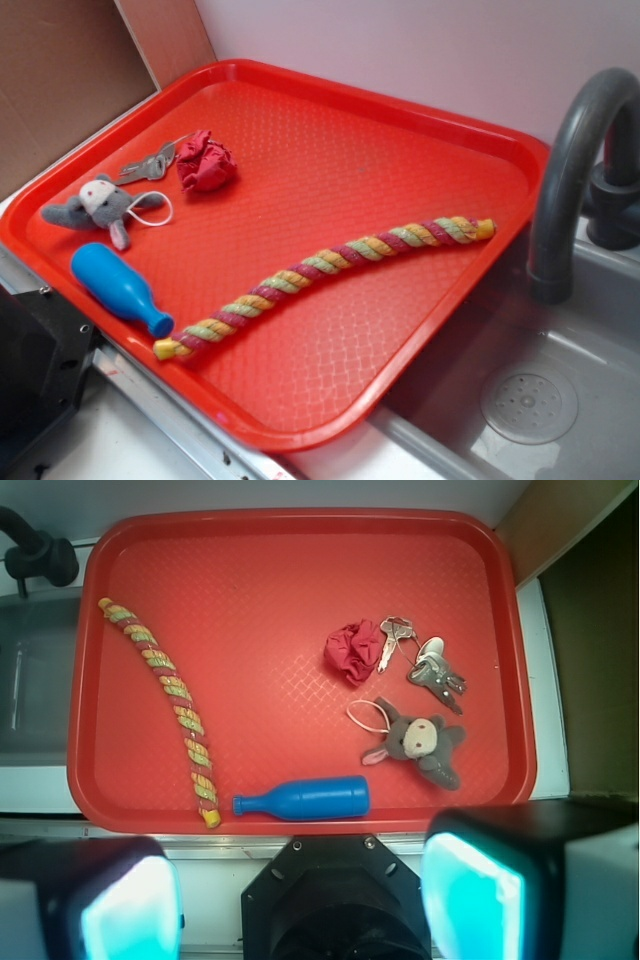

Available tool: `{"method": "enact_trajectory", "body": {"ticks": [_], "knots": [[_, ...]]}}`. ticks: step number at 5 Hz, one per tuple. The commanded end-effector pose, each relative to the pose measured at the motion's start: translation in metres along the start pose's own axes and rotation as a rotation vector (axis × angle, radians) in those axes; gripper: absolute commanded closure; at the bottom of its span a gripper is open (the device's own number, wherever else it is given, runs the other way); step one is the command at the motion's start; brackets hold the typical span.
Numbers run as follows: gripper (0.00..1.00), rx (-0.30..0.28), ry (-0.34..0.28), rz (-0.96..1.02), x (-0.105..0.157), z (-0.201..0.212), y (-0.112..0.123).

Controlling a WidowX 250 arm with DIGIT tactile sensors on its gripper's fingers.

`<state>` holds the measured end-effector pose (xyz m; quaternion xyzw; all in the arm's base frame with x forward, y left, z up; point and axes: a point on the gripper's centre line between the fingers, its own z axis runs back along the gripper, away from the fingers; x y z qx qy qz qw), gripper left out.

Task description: Grab the multicolored rope.

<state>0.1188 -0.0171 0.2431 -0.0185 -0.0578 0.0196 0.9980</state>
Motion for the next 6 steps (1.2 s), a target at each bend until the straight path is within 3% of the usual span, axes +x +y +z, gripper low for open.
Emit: {"method": "enact_trajectory", "body": {"ticks": [1,2,3,4,5,6], "knots": [[0.0,0.0,0.0,0.0,0.0,0.0,0.0],[0.0,0.068,-0.071,-0.023,0.017,-0.014,-0.018],[0.0,-0.018,-0.037,-0.182,0.039,-0.036,-0.047],[0.0,-0.031,-0.061,-0.289,0.051,-0.054,-0.072],[0.0,-0.056,-0.051,-0.356,0.063,-0.084,-0.093],[0.0,-0.043,-0.017,-0.404,0.066,-0.111,-0.106]]}}
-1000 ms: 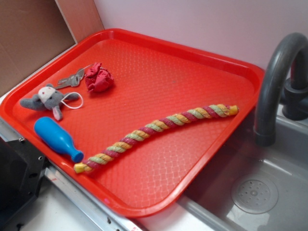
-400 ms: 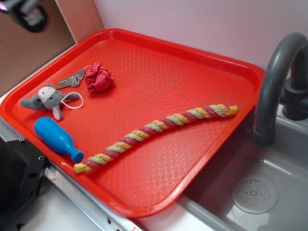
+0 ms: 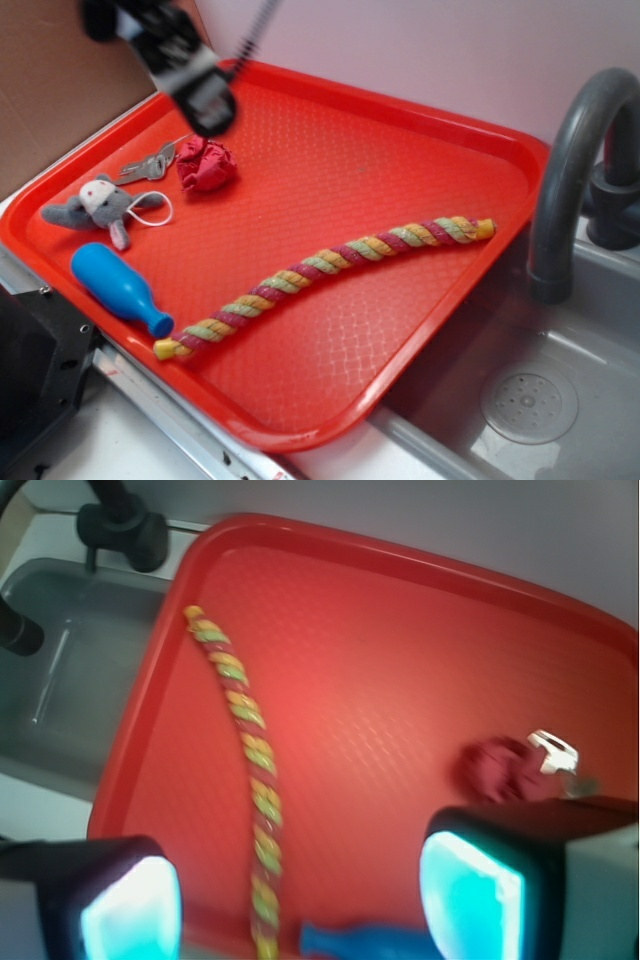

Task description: Grab the multicolored rope.

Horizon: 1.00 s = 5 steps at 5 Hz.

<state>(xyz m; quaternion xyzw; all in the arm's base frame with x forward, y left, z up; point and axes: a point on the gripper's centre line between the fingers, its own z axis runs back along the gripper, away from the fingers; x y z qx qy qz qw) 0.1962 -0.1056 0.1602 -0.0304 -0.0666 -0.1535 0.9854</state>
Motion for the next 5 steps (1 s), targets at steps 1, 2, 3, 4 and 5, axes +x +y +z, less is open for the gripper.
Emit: {"method": "enact_trajectory", "body": {"ticks": [1,2,3,4,5], "knots": [[0.0,0.026,0.045,-0.068,0.011,-0.042,-0.02],[0.0,0.018,0.097,-0.068,0.012,-0.067,-0.02],[0.0,0.052,0.143,-0.05,0.01,-0.09,-0.017],[0.0,0.055,0.202,-0.054,0.005,-0.115,-0.015],[0.0,0.035,0.244,-0.05,0.001,-0.131,-0.014]]}}
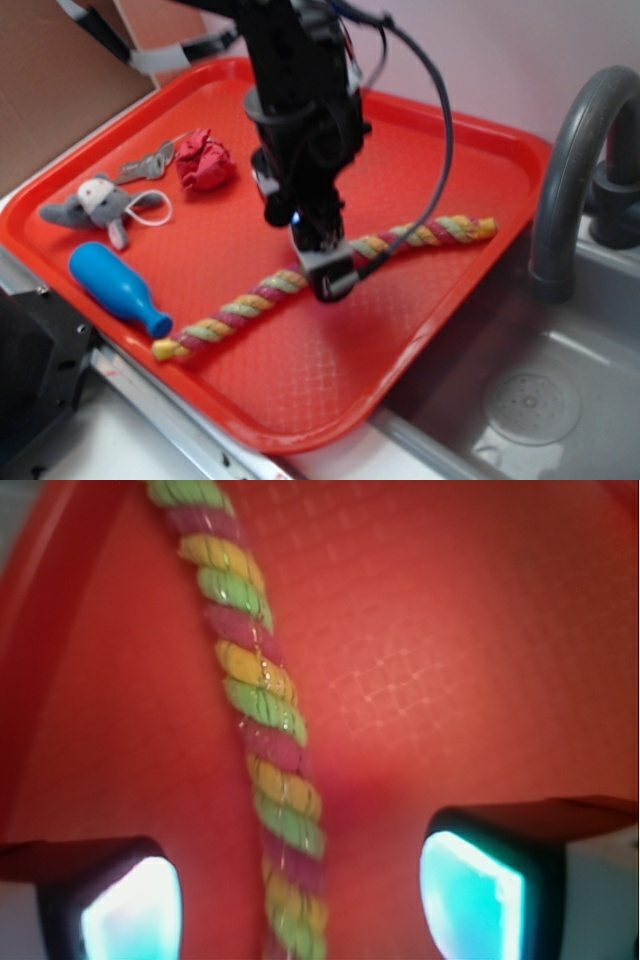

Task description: Grab the multicolored rope.

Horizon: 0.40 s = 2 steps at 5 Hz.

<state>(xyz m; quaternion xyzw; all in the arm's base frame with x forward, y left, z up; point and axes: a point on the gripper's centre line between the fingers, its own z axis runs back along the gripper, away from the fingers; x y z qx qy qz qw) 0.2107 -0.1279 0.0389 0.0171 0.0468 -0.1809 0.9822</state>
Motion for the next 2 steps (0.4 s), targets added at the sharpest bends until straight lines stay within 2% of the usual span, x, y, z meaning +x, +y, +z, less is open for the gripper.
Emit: {"method": "enact_trajectory", "body": {"ticks": [1,2], "knots": [[0.0,-0.018,0.028,0.009,-0.001,-0.0189,-0.0019],[1.0,-0.009,0.034,0.013,-0.0009,-0.0241,-0.0033]]}}
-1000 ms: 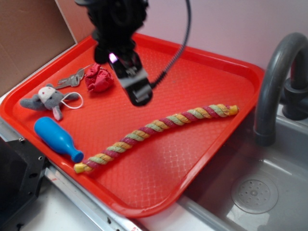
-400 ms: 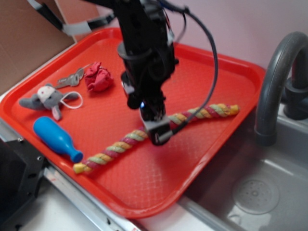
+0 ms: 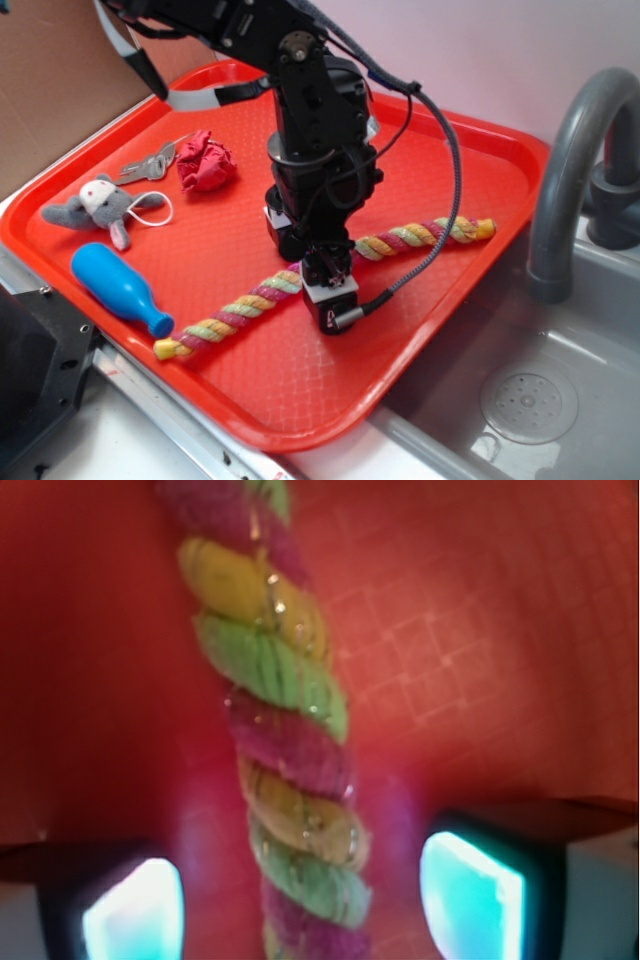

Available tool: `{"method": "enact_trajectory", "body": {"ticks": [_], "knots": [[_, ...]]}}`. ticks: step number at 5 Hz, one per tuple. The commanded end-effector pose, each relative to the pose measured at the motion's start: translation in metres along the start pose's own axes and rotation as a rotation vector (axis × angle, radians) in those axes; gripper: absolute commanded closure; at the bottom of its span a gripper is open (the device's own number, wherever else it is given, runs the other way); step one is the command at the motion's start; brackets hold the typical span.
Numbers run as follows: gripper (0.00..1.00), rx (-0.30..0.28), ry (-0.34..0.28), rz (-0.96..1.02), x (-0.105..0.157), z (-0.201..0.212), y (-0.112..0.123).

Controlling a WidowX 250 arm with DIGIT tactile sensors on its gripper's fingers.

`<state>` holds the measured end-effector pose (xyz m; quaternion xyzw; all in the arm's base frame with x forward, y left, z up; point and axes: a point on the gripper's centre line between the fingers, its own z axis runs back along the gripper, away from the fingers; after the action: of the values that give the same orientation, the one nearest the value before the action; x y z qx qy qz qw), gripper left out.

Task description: Grab the multicolored rope.

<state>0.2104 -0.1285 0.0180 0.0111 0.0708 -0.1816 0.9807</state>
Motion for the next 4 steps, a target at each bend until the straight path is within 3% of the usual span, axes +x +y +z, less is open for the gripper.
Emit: {"method": "enact_trajectory", "body": {"ticks": [1,3,4], "knots": [[1.0,0.018,-0.011,0.022,-0.003,-0.005,-0.002],[1.0,-0.003,-0.033,0.038,-0.01,0.03,0.017],[1.0,-0.041,-0.077,0.097,-0.016,0.077,0.036]]}}
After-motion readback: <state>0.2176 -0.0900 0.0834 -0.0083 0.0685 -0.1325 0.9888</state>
